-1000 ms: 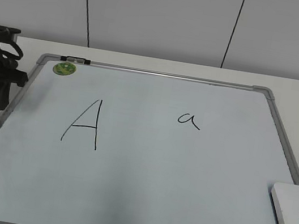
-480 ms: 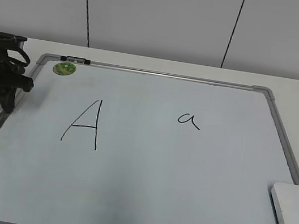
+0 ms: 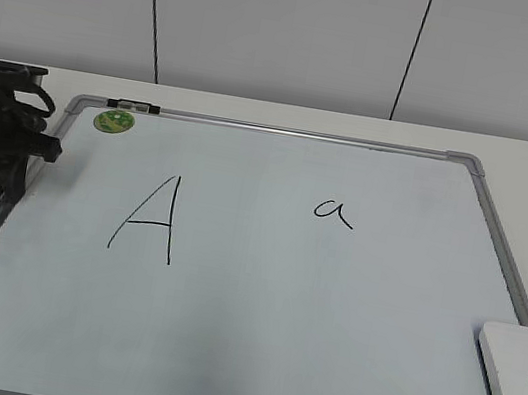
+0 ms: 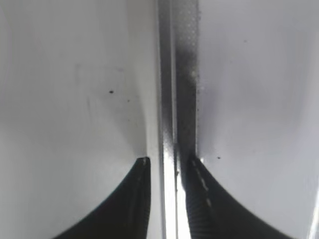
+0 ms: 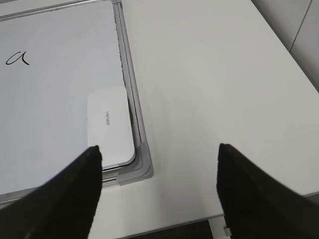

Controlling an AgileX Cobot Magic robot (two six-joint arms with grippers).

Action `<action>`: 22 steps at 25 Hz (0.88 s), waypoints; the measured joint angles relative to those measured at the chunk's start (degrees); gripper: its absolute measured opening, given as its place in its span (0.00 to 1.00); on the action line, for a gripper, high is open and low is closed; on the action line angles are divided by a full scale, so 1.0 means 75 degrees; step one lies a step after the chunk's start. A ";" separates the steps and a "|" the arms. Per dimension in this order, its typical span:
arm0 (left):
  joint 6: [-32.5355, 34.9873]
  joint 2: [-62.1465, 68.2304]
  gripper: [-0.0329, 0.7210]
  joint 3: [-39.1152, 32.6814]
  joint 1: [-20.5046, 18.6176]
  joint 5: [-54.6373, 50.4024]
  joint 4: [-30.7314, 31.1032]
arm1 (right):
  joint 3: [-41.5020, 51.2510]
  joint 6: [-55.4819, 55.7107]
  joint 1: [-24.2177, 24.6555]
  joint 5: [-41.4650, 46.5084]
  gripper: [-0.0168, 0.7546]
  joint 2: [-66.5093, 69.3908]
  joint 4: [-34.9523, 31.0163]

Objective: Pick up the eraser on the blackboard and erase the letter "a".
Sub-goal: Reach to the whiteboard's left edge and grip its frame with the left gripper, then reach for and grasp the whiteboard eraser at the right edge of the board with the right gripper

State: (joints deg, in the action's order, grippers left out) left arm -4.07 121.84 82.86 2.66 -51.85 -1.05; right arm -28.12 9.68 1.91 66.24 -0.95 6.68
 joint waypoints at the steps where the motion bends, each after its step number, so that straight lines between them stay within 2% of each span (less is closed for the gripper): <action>1: 0.0000 0.0003 0.15 0.0000 0.0000 0.0000 -0.0019 | 0.0000 0.0000 0.0000 0.0000 0.71 0.0000 0.0000; 4: -0.0027 0.0003 0.08 0.0000 0.0000 0.0000 -0.0018 | 0.0000 0.0000 0.0000 0.0000 0.71 0.0000 0.0000; 13: -0.0040 0.0003 0.08 0.0000 0.0000 0.0000 -0.0018 | 0.0000 0.0000 0.0000 0.0000 0.71 0.0039 -0.0269; 17: -0.0056 0.0003 0.08 0.0000 0.0000 0.0000 -0.0001 | -0.0318 -0.0222 -0.0018 0.0228 0.71 0.1727 -0.0296; 22: -0.0056 0.0003 0.08 0.0000 0.0000 0.0000 -0.0001 | -0.0762 -0.0329 -0.0462 0.0291 0.71 0.3519 -0.0375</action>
State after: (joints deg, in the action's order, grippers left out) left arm -4.48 121.86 82.86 2.66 -51.85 -1.06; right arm -33.84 7.22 -1.56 68.42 25.45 3.87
